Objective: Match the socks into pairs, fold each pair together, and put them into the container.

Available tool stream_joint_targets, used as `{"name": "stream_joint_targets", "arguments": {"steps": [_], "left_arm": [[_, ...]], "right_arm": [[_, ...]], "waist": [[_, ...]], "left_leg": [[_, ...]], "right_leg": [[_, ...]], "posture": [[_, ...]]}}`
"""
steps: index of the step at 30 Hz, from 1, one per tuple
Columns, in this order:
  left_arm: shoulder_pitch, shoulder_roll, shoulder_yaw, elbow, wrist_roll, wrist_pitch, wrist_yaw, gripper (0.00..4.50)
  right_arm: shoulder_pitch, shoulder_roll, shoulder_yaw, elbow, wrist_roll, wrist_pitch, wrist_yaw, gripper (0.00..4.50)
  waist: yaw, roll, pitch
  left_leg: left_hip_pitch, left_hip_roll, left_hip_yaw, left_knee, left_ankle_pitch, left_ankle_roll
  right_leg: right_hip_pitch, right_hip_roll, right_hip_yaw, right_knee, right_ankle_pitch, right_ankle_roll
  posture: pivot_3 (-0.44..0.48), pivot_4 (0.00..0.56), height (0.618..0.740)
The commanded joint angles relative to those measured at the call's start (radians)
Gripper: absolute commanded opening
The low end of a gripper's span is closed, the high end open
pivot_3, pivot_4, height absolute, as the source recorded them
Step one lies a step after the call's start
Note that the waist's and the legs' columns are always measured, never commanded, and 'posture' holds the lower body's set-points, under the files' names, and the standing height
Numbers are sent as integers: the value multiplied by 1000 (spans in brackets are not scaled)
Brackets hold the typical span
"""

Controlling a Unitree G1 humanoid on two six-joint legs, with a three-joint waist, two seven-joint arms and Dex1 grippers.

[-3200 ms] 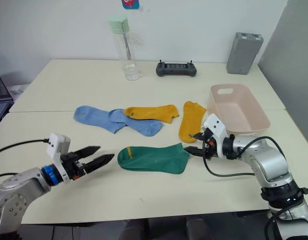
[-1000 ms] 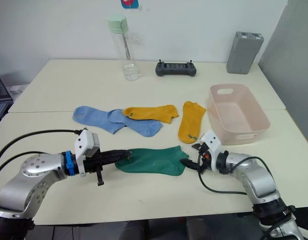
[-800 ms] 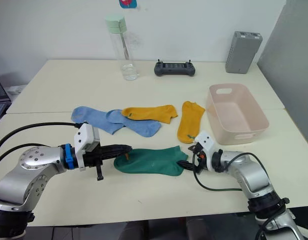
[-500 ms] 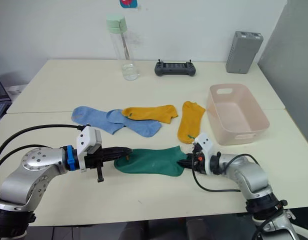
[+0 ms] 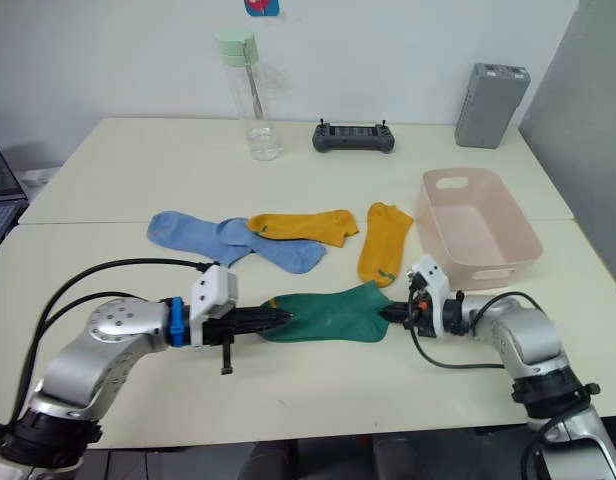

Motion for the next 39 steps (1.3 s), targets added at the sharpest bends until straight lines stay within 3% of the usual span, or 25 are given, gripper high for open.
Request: {"name": "stream_joint_targets", "arguments": {"steps": [1, 14, 19, 26, 29, 39], "left_arm": [[-42, -37, -54, 66, 83, -56, 32, 0], [-99, -130, -143, 266, 236, -123, 84, 0], [-70, -127, -137, 228, 216, -94, 71, 0], [-62, -114, -95, 201, 182, -53, 71, 0], [-48, -78, -45, 167, 141, -12, 54, 0], [-2, 183, 223, 6, -74, 181, -59, 0]], "right_arm": [[-29, -10, -10, 12, 11, -23, 42, 32], [-51, 0, -41, -131, 125, 73, 76, 32], [-98, 102, -74, -193, 235, 150, 17, 32], [-151, 208, 1, -122, 191, 111, -24, 32], [-167, 222, 64, -78, 143, 64, -9, 32], [-249, 324, 239, 100, -11, -73, 22, 32]], "waist": [[-1, 0, 0], [-2, 0, 0], [-5, 0, 0], [-3, 1, 0], [-3, 1, 0], [-13, 1, 0]], "left_leg": [[0, 0, 0, 0, 0, 0], [-1, 0, -1, 1, 0, 0], [-1, 0, -2, 4, 0, 0], [-1, 0, -3, 6, 0, 0], [-1, 0, -4, 6, 0, 0], [-2, 1, -4, 4, 0, 0]], "right_leg": [[0, 0, 0, 0, 0, 0], [1, 1, 0, 1, 1, 1], [2, 1, 0, 1, 2, 2], [4, 1, -1, 1, 2, 2], [4, 1, -2, 1, 2, 2], [0, 1, -3, 2, 0, 1]], "posture": [[0, 150, 740], [0, 150, 740], [0, 150, 740], [0, 150, 740], [0, 150, 740], [0, 150, 740]]}}
